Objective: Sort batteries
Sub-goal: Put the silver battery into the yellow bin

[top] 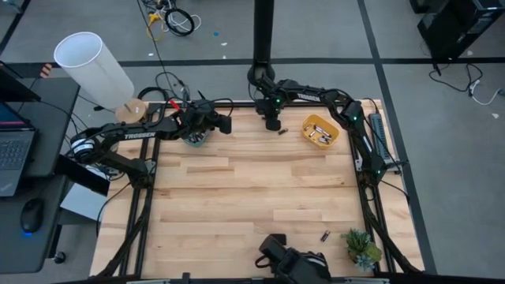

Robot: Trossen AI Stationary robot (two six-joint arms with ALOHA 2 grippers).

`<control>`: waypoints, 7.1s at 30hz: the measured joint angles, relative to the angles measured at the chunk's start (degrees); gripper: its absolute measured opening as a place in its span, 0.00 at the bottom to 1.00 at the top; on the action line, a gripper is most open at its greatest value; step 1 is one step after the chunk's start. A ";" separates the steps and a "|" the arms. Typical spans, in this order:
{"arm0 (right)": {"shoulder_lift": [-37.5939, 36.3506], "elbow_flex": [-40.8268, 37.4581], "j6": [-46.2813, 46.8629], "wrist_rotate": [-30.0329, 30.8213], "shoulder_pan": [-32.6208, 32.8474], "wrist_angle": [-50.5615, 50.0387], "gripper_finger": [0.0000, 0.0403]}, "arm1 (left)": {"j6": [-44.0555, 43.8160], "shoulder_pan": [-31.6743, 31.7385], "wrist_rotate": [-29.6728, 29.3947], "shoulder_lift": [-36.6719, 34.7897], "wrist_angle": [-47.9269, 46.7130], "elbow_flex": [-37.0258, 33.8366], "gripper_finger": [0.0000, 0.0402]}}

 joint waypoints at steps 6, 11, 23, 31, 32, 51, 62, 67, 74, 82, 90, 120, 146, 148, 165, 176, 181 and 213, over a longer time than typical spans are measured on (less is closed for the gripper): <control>-3.53 0.21 0.01 -0.15 -0.11 -3.03 0.02 | -0.03 0.00 0.21 -0.04 1.12 0.00 0.41; -6.02 0.21 0.26 -0.41 -0.11 -5.03 0.02 | -0.03 -0.01 0.60 -0.04 1.20 0.00 0.41; -1.21 0.39 2.13 -1.85 -2.70 7.34 0.06 | 0.08 0.00 0.99 -0.04 2.75 0.00 0.41; 1.06 0.30 2.17 -3.59 -3.13 3.93 0.04 | 0.02 0.00 0.97 -0.04 2.75 0.00 0.41; 1.03 0.30 2.34 -3.68 -3.13 3.93 0.05 | 0.02 0.00 0.97 -0.04 2.73 0.00 0.41; 0.31 0.26 4.44 -6.23 3.74 -6.89 0.03 | -0.12 0.00 1.61 -0.04 2.73 0.00 0.41; -2.64 0.30 17.63 -16.90 6.48 -2.69 0.12 | -4.70 -0.84 12.97 0.97 -5.78 0.00 0.41; -6.44 0.21 20.53 -12.77 5.80 -5.13 0.23 | -11.67 -2.52 17.56 4.10 -7.19 0.00 0.41; -14.50 0.24 20.60 -4.67 5.88 -0.45 0.23 | -19.28 -6.33 13.37 9.01 -7.24 0.00 0.38; -17.40 0.26 23.08 -4.33 5.84 0.05 0.21 | -22.20 -10.20 0.21 10.99 -7.80 0.01 0.28; -17.16 0.26 21.64 -4.33 5.86 -1.45 0.20 | -22.81 -10.16 -3.09 10.99 -8.50 0.02 0.28; -24.37 0.08 27.90 3.48 14.19 -8.71 0.11 | -15.75 -17.75 -14.31 11.46 -25.92 12.83 0.26; -57.97 0.13 38.85 13.19 17.64 -29.15 0.03 | -28.93 -24.31 -24.40 29.51 -14.51 25.99 0.17; -59.56 0.13 37.56 13.36 17.64 -30.05 0.02 | -31.43 -23.46 -29.14 29.77 -18.80 28.81 0.17; -67.27 -12.06 33.04 0.27 18.18 -21.27 0.03 | -45.59 -18.60 -30.23 31.05 -35.23 31.54 0.51; -70.55 -24.84 35.63 -0.74 21.89 -14.99 0.04 | -46.14 -18.64 -35.59 36.69 -35.93 31.52 0.53; -70.29 -25.66 36.23 -0.84 23.59 -14.71 0.03 | -46.21 -18.62 -39.20 39.17 -35.26 31.52 0.52; -70.34 -25.66 36.16 1.09 23.58 -14.67 0.03 | -44.37 -20.91 -37.11 43.88 -28.23 28.72 0.09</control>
